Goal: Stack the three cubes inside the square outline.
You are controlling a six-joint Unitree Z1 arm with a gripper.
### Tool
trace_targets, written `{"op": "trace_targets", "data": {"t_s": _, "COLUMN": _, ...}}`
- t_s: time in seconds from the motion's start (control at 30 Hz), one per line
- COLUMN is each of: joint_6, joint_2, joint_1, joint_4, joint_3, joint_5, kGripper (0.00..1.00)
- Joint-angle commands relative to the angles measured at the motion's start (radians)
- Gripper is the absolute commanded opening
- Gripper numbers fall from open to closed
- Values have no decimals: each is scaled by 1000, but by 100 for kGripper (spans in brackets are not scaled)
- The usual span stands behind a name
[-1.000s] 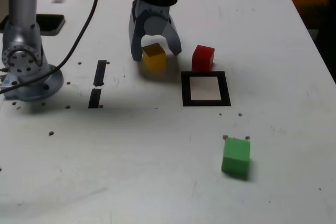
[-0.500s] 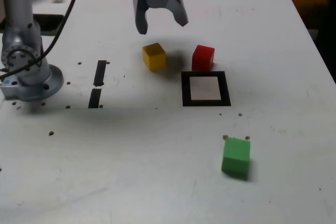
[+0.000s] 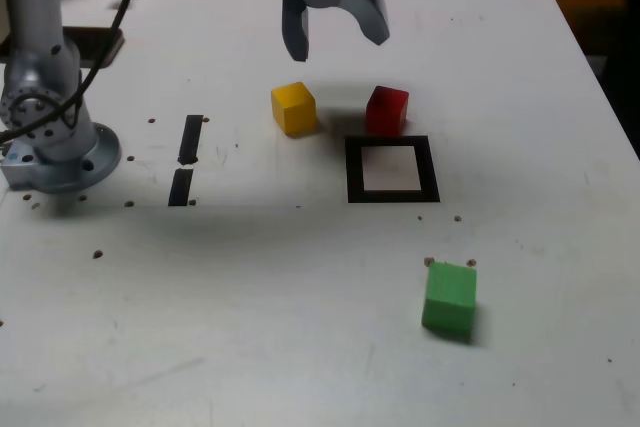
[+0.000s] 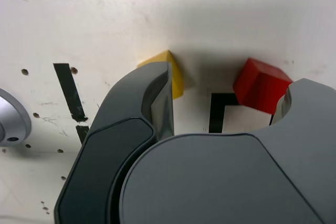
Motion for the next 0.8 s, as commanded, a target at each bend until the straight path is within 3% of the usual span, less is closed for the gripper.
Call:
{"op": "trace_targets", "data": {"t_s": 0.0, "joint_6": 36, "joint_2": 11, "joint_1": -2, "joint_4": -21, "joint_3": -3, "joint_5": -29, "kGripper": 81}}
{"op": "trace_targets", "data": {"t_s": 0.17, "joint_6": 147, "joint_2": 60, "joint_1": -6, "joint_4": -73, "joint_3": -22, "joint_5": -105, "kGripper": 81}}
{"op": "trace_targets", "data": {"t_s": 0.77, "joint_6": 244, "joint_2": 235, "joint_1": -11, "joint_4": -57, "joint_3": -115, "joint_5": -111, "kGripper": 81}}
